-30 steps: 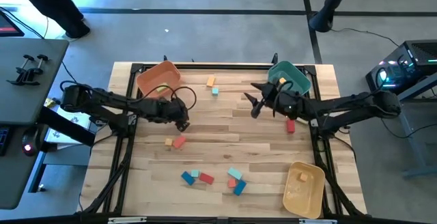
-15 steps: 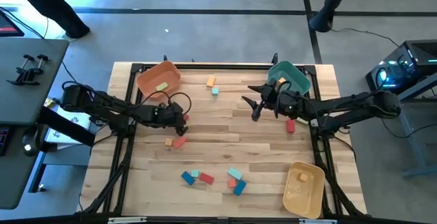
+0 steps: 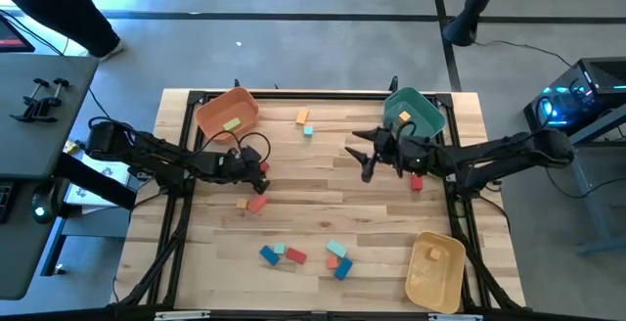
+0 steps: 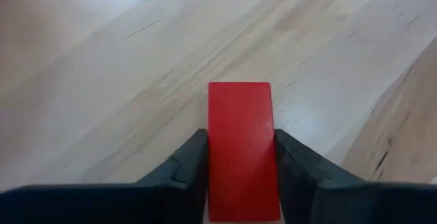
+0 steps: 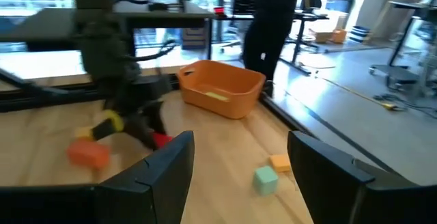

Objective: Sort blocks by size
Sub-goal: Put the thin red rectangular block into the orange bin

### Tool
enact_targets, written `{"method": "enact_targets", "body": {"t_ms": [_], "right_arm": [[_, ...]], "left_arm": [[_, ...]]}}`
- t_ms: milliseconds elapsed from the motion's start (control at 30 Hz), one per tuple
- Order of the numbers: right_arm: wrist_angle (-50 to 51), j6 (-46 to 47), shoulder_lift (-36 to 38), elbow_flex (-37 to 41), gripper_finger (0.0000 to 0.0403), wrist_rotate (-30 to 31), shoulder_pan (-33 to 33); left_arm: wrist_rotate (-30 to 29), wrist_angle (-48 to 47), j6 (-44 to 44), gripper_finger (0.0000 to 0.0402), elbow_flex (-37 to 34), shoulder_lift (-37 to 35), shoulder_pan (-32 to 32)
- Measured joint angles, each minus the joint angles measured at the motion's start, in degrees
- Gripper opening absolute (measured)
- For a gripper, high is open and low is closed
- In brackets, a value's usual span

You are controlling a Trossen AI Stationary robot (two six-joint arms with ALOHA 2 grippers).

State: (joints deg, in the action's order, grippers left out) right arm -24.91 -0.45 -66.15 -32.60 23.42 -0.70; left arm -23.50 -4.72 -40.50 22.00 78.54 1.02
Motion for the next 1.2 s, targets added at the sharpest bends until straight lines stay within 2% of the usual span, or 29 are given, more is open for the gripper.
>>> {"method": "enact_targets", "body": {"t_ms": [167, 267, 400, 567, 667, 733, 833, 967, 1200], "right_arm": [[0.31, -0.01, 0.0, 0.0, 0.0233, -0.04, -5.06], [0.48, -0.75, 0.0, 0.0, 0.0233, 0.3, -7.95], [0.18, -1.69, 0.0, 0.0, 0.0233, 1.76, -10.71], [-0.01, -2.61, 0.0, 0.01, 0.0233, 3.48, -11.85], [-0.11, -2.62, 0.0, 0.0, 0.0233, 3.48, -11.83], [-0.08, -2.62, 0.0, 0.0, 0.0233, 3.49, -11.83], [0.17, -2.64, 0.0, 0.0, 0.0233, 3.48, -11.83], [0.24, -2.84, 0.0, 0.01, 0.0233, 3.48, -11.83], [0.26, -2.62, 0.0, 0.02, 0.0233, 3.48, -11.83]], "left_arm": [[2.47, 9.3, -0.28, 0.0095, 0.89, -0.19, -1.16], [1.98, 8.49, 3.96, 0.0095, 5.62, -1.14, -1.46], [-3.57, -3.53, 13.84, 0.0095, 17.43, -2.16, -0.56], [-16.49, -26.37, 25.74, 0.0095, 34.81, -1.49, 3.62], [-18.67, -34.79, 29.31, 0.0095, 41.55, -1.66, 8.92], [-18.88, -38.86, 31.07, 0.0095, 43.63, -1.64, 13.72], [-16.81, -41.4, 34.02, 0.0095, 43.77, -1.57, 21.87], [-8.75, -41.86, 36.98, 0.0095, 41.55, -1.55, 32.08], [-0.21, -39.05, 40.67, 0.0095, 36.23, -1.57, 44.42]]}}
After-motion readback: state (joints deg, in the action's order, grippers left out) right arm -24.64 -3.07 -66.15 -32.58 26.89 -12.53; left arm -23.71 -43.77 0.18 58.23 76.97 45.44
